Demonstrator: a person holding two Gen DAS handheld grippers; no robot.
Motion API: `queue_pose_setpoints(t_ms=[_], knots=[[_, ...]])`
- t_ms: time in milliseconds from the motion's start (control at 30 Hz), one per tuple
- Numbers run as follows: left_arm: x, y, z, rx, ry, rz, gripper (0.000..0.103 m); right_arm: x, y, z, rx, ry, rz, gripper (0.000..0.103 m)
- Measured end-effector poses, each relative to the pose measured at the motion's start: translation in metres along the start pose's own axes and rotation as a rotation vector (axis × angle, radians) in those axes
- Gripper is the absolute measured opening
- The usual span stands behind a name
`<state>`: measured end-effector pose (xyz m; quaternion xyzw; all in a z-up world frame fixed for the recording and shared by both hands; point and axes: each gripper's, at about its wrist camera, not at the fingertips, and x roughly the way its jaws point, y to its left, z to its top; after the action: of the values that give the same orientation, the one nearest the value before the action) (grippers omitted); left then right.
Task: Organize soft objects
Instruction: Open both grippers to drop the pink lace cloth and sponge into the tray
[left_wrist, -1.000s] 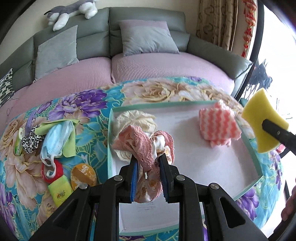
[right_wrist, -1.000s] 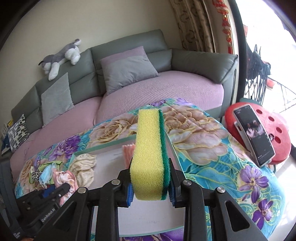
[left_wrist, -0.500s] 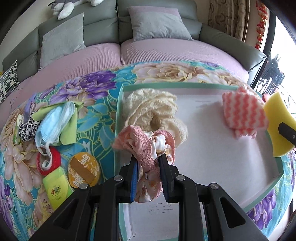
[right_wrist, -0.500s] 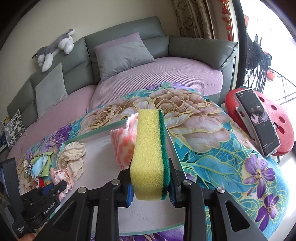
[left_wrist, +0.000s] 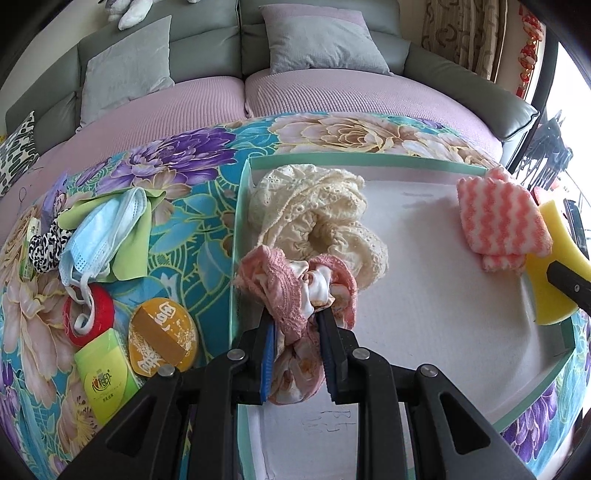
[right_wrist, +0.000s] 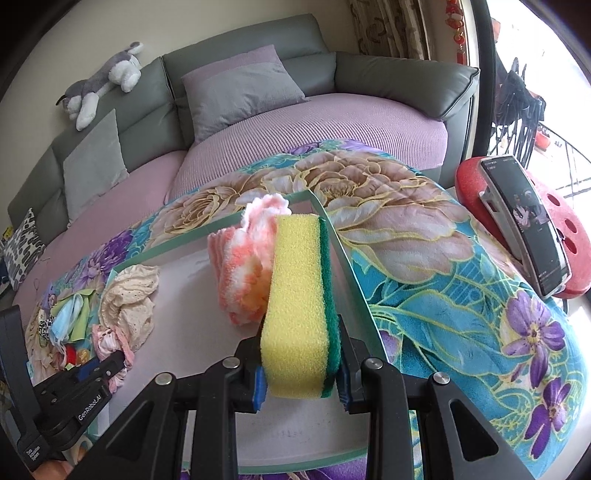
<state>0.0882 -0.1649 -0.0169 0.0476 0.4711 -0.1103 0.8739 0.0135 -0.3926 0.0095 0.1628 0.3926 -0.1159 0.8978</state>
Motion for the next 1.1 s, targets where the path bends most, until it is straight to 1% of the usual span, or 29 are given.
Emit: queue_pose_setpoints(t_ms=[100,167,233,267,400,433,467,533,567,600,667,733,800,867,967,1000,1033,1067,1100], knots=[[-0.001,0.0,0.001,0.006,0.006,0.002,0.026,0.003,0.002,-0.001,-0.009,0.012,-0.008,0.031],[-0.003,0.002,0.002,-0.006,0.012,-0.011,0.026,0.004,0.003,-0.001,-0.014,0.014,-0.013,0.031],[-0.006,0.002,0.002,-0.005,0.017,-0.018,0.029,0.004,0.003,-0.001,-0.017,0.016,-0.014,0.031],[-0.008,0.002,0.003,0.001,0.016,-0.02,0.032,0.004,0.003,-0.001,-0.018,0.017,-0.016,0.031],[-0.02,-0.003,0.004,0.043,-0.006,-0.014,0.055,0.006,0.004,-0.001,-0.023,0.027,-0.027,0.031],[-0.023,-0.003,0.005,0.047,-0.01,-0.019,0.056,0.006,0.004,-0.001,-0.025,0.027,-0.029,0.031],[-0.026,-0.003,0.006,0.049,-0.013,-0.026,0.061,0.006,0.004,-0.001,-0.028,0.027,-0.033,0.033],[-0.032,-0.001,0.007,0.049,-0.026,-0.026,0.065,0.005,0.005,0.0,-0.038,0.028,-0.05,0.047],[-0.036,0.0,0.008,0.048,-0.035,-0.023,0.07,0.004,0.006,0.0,-0.047,0.026,-0.066,0.068],[-0.039,0.0,0.009,0.047,-0.043,-0.016,0.076,0.004,0.006,0.001,-0.054,0.024,-0.073,0.078],[-0.044,0.003,0.01,0.046,-0.057,-0.006,0.08,0.0,0.008,0.002,-0.067,0.014,-0.076,0.079],[-0.048,0.005,0.011,0.042,-0.067,-0.003,0.081,-0.002,0.01,0.002,-0.076,0.009,-0.089,0.086],[-0.051,0.009,0.012,0.034,-0.074,0.001,0.084,-0.004,0.012,0.002,-0.097,0.006,-0.118,0.098],[-0.055,0.011,0.012,0.029,-0.084,0.004,0.085,-0.007,0.014,0.003,-0.108,-0.009,-0.137,0.103],[-0.059,0.014,0.013,0.019,-0.098,0.007,0.087,-0.015,0.014,0.006,-0.092,-0.035,-0.129,0.103],[-0.06,0.015,0.013,0.014,-0.105,0.007,0.095,-0.016,0.014,0.006,-0.089,-0.037,-0.127,0.103],[-0.062,0.016,0.013,0.009,-0.114,0.008,0.098,-0.017,0.014,0.006,-0.088,-0.042,-0.127,0.103],[-0.064,0.017,0.013,0.005,-0.127,0.012,0.1,-0.018,0.015,0.007,-0.089,-0.051,-0.126,0.103],[-0.066,0.019,0.014,0.0,-0.139,0.017,0.101,-0.019,0.015,0.007,-0.09,-0.055,-0.125,0.103]])
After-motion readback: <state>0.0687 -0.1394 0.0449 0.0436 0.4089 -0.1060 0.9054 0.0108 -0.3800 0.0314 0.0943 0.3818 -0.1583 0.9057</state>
